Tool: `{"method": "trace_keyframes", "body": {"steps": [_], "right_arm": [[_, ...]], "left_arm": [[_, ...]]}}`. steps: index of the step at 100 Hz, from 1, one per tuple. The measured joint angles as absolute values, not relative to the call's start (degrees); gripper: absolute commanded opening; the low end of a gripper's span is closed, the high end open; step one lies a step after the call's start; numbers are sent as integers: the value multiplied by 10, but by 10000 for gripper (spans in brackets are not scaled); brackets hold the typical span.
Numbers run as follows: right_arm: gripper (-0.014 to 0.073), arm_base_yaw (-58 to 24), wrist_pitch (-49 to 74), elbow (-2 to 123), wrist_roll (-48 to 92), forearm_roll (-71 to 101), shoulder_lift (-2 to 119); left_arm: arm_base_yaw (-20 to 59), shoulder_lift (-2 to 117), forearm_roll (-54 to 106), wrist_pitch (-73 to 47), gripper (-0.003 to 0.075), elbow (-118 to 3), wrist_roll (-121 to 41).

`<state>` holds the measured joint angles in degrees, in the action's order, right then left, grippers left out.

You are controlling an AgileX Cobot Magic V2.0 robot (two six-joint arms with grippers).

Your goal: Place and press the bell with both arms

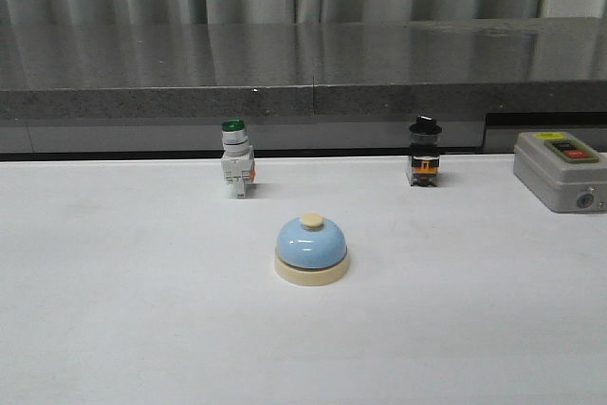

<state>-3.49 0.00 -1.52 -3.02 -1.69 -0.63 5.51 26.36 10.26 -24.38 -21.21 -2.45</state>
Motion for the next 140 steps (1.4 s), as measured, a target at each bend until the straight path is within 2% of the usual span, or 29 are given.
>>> {"method": "trace_keyframes", "body": {"steps": [27,44,78,140], "right_arm": [[-70,-35,0,-15,-30,-17,-6],[-70,-35,0,-15,-30,-17,-6],[-70,-35,0,-15,-30,-17,-6],[-70,-35,0,-15,-30,-17,-6]], "left_arm": [[55,178,101,-198,-20,-140,-25],[55,123,73,-128,-20,-87,-25],[19,2,50,-47,-20,1,-15],[15,-3,49,-43,-20,1,-14]]}}
